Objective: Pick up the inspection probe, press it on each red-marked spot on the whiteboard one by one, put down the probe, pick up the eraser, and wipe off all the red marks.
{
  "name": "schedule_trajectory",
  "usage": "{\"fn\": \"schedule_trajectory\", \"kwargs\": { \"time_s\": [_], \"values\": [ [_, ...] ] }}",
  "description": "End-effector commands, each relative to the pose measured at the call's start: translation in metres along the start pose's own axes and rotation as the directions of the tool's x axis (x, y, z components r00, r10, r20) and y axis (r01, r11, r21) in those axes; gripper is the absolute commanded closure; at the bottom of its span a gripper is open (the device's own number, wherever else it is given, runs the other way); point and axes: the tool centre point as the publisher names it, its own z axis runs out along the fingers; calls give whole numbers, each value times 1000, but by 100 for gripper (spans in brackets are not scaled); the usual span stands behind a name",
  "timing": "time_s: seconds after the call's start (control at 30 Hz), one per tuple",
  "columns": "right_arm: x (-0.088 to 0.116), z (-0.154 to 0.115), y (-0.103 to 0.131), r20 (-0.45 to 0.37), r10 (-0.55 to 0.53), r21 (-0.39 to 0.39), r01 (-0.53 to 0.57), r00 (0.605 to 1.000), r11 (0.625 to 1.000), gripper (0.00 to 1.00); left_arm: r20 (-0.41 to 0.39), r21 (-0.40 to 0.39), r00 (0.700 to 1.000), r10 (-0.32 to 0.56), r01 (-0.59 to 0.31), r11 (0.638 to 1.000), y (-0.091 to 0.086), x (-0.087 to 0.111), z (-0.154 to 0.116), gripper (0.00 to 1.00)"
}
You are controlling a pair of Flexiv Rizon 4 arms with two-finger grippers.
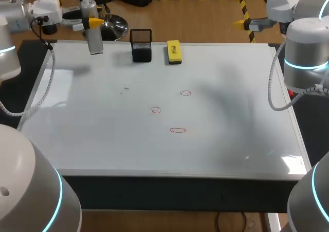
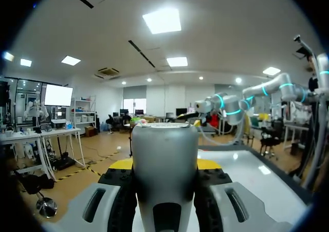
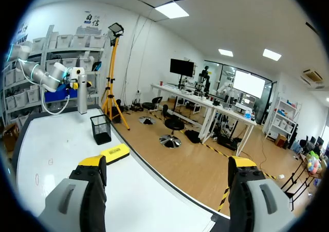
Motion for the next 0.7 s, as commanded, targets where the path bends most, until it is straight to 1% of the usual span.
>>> {"fn": "schedule_trajectory", "kwargs": {
  "time_s": [0.03,0.53,0.6,0.63,0.7],
  "values": [
    [0,0,0,-1,0,0,0,1000,1000,0,192,-4,981,3,-3,1000,-3,6,0,100],
    [0,0,0,-1,0,0,0,1000,1000,0,192,-4,981,3,-3,1000,-3,6,0,100],
    [0,8,3,-49,-23,12,23,999,1000,0,192,-4,981,3,-3,1000,-3,6,0,100],
    [0,12,4,-76,-27,1,27,997,1000,0,192,-4,981,3,-3,1000,-3,6,0,100],
    [2,23,8,-135,-52,5,54,989,999,0,192,-4,981,3,-3,1000,-3,6,0,100]
  ]
}}
